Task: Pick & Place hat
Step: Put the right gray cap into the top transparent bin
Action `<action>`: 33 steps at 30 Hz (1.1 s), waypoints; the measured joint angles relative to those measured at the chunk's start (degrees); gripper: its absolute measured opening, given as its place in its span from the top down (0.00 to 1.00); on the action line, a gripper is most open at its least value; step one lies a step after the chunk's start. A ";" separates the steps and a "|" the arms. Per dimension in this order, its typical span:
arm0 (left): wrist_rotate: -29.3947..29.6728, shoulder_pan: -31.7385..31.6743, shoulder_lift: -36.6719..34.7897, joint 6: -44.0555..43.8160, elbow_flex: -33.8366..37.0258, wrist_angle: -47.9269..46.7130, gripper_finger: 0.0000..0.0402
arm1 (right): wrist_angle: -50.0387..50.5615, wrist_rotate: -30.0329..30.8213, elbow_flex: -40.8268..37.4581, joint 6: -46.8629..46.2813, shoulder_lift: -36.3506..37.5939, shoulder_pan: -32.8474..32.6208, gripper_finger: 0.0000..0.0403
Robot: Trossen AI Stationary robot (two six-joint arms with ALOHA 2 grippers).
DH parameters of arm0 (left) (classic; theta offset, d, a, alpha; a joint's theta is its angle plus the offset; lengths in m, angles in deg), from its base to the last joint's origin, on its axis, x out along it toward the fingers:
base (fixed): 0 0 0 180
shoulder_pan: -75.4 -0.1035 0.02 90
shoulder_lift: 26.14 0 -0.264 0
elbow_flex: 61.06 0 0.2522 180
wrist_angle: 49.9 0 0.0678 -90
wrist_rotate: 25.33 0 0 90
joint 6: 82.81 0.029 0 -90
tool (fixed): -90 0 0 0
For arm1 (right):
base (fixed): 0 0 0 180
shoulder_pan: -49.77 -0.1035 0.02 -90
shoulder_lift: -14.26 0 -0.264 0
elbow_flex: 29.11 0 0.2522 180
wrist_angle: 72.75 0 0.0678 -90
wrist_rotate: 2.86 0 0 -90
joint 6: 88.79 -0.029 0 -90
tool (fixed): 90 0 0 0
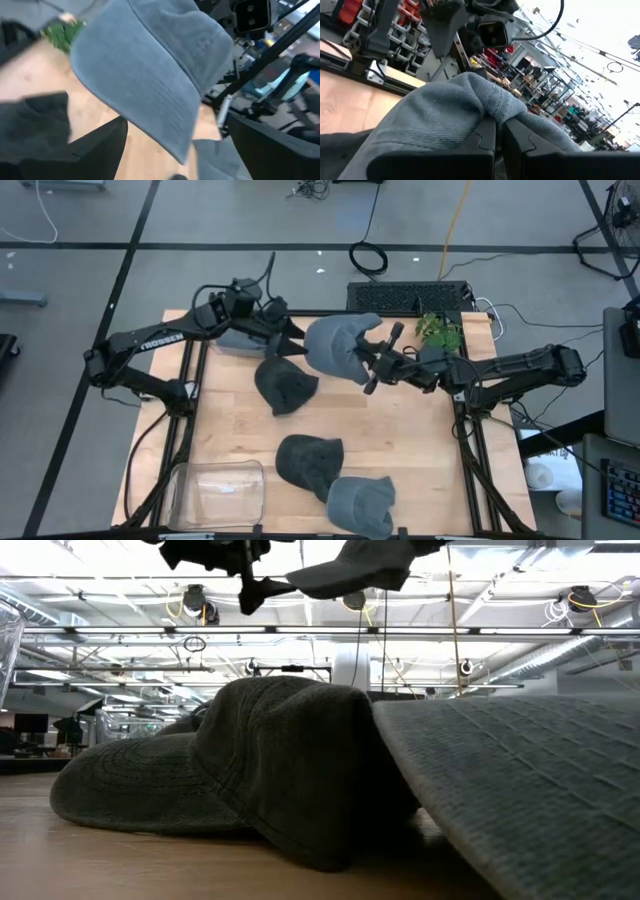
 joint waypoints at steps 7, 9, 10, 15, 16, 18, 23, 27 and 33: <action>5.64 1.89 -0.06 13.26 0.00 0.32 0.12 | -0.49 0.15 0.00 0.23 0.00 0.01 1.00; 6.69 2.24 -0.06 16.46 0.00 0.19 0.12 | -1.21 0.15 0.02 0.21 0.00 0.01 1.00; 7.09 2.38 -0.06 17.72 0.00 0.10 0.12 | -1.58 0.15 0.00 0.21 0.00 0.01 1.00; 9.28 3.31 -0.06 19.09 0.00 0.18 0.11 | -1.63 0.17 0.00 -1.17 0.00 0.01 1.00; 9.81 3.41 -0.06 18.34 0.00 0.34 0.11 | -1.67 0.17 0.00 -1.17 0.00 0.01 1.00; 10.88 3.45 -0.06 14.64 0.00 0.82 0.12 | -2.33 0.16 0.01 -1.06 0.00 0.01 1.00; 12.67 3.38 -0.06 2.43 0.00 2.57 0.19 | -6.71 0.20 0.02 1.38 0.00 0.03 1.00; 12.71 3.40 -0.07 -5.83 0.00 5.24 0.28 | -8.48 0.20 0.02 2.24 0.00 0.14 1.00; 12.74 3.72 0.28 -15.48 0.00 11.21 0.50 | -8.47 0.17 0.02 2.17 -0.50 1.17 1.00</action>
